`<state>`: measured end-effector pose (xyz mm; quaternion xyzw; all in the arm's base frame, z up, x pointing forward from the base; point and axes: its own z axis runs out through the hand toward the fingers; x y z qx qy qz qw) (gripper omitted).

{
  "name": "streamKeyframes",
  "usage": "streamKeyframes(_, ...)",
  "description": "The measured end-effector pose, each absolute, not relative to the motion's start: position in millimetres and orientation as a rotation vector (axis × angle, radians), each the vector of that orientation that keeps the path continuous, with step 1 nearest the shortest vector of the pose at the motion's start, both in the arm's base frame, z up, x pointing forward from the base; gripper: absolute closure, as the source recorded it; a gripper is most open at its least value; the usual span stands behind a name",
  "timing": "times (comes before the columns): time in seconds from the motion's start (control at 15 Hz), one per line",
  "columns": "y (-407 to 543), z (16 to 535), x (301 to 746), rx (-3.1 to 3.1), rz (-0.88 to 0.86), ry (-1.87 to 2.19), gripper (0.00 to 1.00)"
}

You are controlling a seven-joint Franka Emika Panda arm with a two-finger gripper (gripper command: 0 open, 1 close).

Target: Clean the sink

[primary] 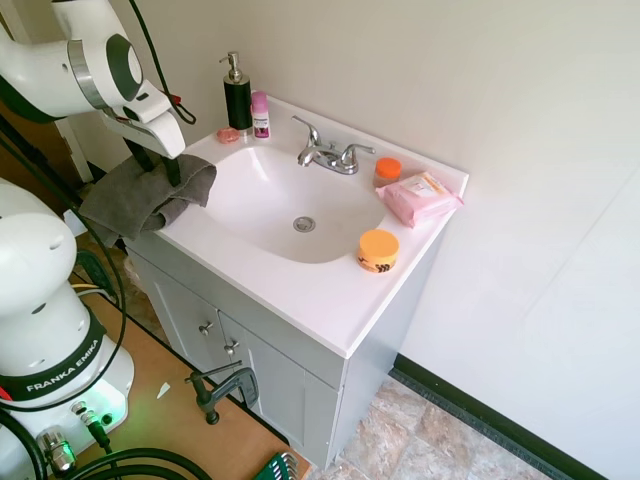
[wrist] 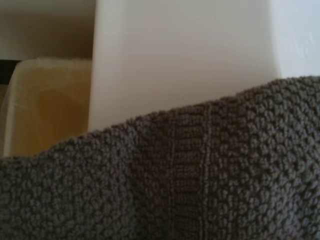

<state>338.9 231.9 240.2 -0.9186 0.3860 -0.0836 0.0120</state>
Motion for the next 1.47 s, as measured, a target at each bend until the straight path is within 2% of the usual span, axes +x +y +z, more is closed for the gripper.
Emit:
streamKeyframes(0.73,210,240,362,-2.778,-0.196,1.345,1.0)
streamKeyframes(1.13,146,238,427,-2.541,0.008,1.648,1.0)
streamKeyframes(1.47,87,196,474,-2.347,0.252,1.84,1.0)
